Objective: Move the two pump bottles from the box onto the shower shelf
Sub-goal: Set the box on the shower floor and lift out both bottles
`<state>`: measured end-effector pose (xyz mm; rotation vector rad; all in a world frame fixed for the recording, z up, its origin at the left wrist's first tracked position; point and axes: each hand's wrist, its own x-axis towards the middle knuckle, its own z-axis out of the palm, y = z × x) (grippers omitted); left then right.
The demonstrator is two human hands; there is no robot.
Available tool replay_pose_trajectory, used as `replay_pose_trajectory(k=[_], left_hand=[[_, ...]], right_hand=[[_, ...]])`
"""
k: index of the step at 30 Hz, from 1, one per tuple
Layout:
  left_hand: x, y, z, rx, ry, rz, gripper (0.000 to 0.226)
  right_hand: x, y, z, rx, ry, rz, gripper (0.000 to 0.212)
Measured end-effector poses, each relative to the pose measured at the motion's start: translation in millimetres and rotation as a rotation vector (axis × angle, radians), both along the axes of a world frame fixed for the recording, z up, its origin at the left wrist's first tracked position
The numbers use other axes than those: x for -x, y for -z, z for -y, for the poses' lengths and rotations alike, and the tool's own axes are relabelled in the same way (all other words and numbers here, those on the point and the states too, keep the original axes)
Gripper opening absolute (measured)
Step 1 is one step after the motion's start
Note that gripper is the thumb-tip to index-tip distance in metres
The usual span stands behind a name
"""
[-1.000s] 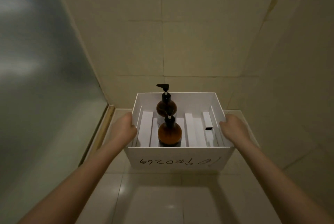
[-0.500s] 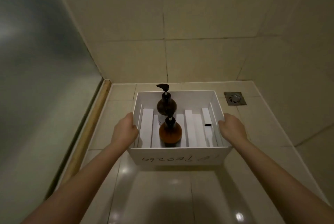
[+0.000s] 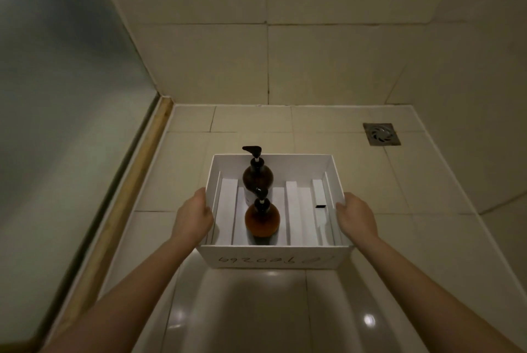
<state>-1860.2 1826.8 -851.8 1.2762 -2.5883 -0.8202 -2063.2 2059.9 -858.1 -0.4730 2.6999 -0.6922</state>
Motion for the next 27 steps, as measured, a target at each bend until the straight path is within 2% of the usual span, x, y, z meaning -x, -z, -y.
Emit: replay_pose_trajectory(k=[9,13,17,19,20,22,23,25,27], left_hand=[[-7.9,15.9,-4.6,0.001,0.002,-0.031,0.03],[-11.1,19.0,-8.3,0.037,-0.013,-0.005,0.032],[-11.5,20.7,-7.0,0.019,-0.008,0.034,0.032],[-11.7,17.8,-3.3,-0.001,-0.031,0.026,0.036],[-11.5,15.6,-0.8,0.025,-0.061,-0.006,0.042],[-7.3,10.2,4.9,0.137,-0.08,-0.148,0.053],[-1.3,6.3,6.6,0.171,-0.049,-0.236,0.054],[17.6,1.0,7.2,0.141,0.069,-0.303,0.055],[40.5,2.1,5.0,0.023,0.149,-0.259,0.062]], right_hand=[[-11.4,13.6,0.6,0.019,0.007,-0.001,0.026],[-21.0,18.1,-1.3,0.055,0.035,-0.038,0.026],[-23.7,16.0,0.1,0.009,0.052,-0.009,0.028],[-25.7,9.7,1.3,-0.016,0.072,-0.012,0.033],[-28.3,6.1,1.6,0.017,0.077,-0.074,0.041],[-36.4,0.1,4.9,0.154,-0.043,-0.285,0.055],[-41.8,-1.6,9.3,0.19,-0.164,-0.319,0.059],[-54.9,0.4,24.6,0.18,-0.383,-0.165,0.068],[-66.0,6.9,42.3,0.137,-0.477,0.075,0.081]])
